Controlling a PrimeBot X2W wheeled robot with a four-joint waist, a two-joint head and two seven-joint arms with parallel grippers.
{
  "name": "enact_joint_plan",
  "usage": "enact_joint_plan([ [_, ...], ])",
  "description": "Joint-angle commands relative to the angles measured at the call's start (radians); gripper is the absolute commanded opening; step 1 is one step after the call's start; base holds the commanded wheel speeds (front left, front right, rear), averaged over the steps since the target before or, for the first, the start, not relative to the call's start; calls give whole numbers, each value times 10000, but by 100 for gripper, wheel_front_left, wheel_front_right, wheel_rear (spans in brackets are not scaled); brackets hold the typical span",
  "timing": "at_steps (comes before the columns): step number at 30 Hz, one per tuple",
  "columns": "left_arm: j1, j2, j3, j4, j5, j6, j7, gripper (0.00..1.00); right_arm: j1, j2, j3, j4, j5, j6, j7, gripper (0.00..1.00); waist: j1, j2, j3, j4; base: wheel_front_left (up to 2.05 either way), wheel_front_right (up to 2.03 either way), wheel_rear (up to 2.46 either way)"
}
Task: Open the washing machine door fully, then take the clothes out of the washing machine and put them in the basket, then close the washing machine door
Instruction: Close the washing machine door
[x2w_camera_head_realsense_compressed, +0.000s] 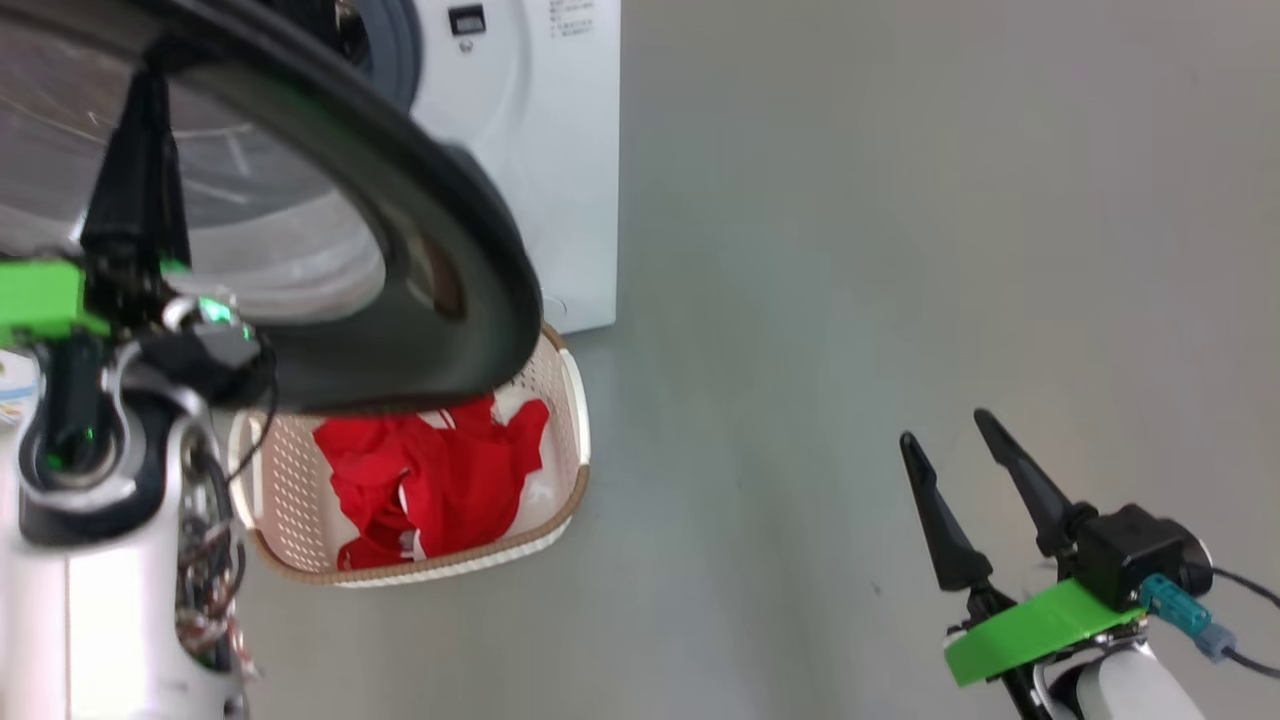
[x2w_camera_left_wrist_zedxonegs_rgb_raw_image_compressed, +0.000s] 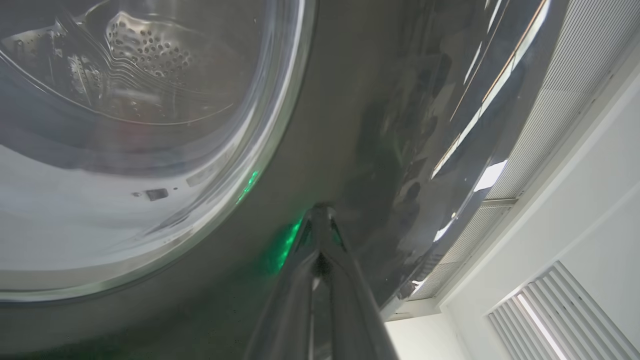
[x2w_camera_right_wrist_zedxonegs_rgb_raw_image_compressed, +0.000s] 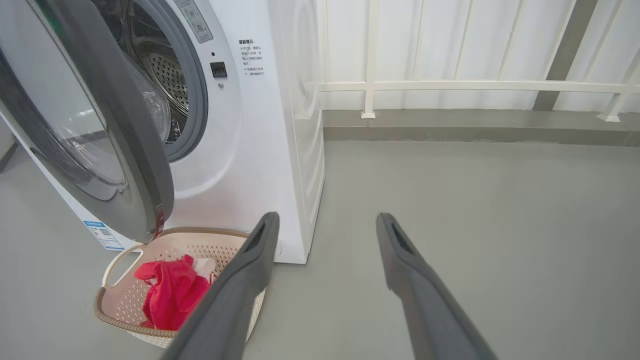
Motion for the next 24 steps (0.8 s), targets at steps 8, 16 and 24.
enact_joint_plan([
  [8,-1864,320,-33,1022,323,-529,-99,0,-588,-64,219,-301,60,63,-65,100,0,0,763,-123,0,0,0],
  [16,-2606,472,-7,2047,383,-1083,-51,0,-827,-45,253,-223,150,63,-65,100,0,0,919,-149,0,0,0],
  [24,-1231,627,-21,2060,375,-1865,435,100,-542,-22,184,-73,157,63,-65,100,0,0,85,52,0,0,0],
])
